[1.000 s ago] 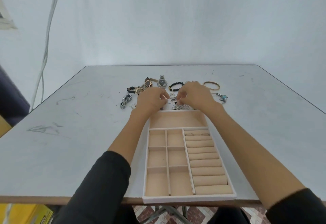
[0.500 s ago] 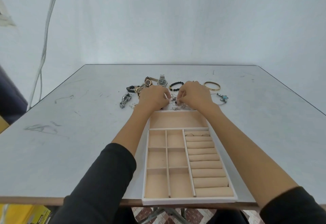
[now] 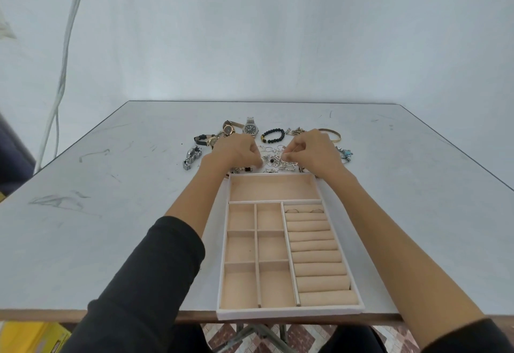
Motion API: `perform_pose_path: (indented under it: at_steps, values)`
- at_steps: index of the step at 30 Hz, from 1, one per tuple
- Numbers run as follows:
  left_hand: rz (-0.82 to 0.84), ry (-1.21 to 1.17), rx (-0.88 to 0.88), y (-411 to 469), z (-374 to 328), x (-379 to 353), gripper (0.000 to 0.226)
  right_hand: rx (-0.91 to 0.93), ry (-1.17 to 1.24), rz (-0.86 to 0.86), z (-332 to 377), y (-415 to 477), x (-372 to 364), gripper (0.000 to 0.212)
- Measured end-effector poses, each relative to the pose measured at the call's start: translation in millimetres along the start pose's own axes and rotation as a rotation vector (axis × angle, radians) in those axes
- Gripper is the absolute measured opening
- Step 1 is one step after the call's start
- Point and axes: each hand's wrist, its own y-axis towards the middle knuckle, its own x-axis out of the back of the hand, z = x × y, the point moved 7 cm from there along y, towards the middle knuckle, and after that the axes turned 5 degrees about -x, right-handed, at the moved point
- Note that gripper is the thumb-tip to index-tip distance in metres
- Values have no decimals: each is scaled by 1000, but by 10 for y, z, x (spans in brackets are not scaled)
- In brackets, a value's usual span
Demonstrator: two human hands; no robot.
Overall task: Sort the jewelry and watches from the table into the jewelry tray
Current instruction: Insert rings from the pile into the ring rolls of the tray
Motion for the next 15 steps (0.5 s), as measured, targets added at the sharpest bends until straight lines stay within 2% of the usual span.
perform_pose_path:
  at_steps: [6,11,15]
  values:
    - [-237,-96,-81,-165,124,98,10,-28,188,-46,-171,-128,83,7]
    - [-427,-400,-79,-419,218,148,14,-25,328,-51,-196,-254,172,8]
    - [-503,-600,-122,-632,107,177,14,11,398,-64,-161,-358,252,11]
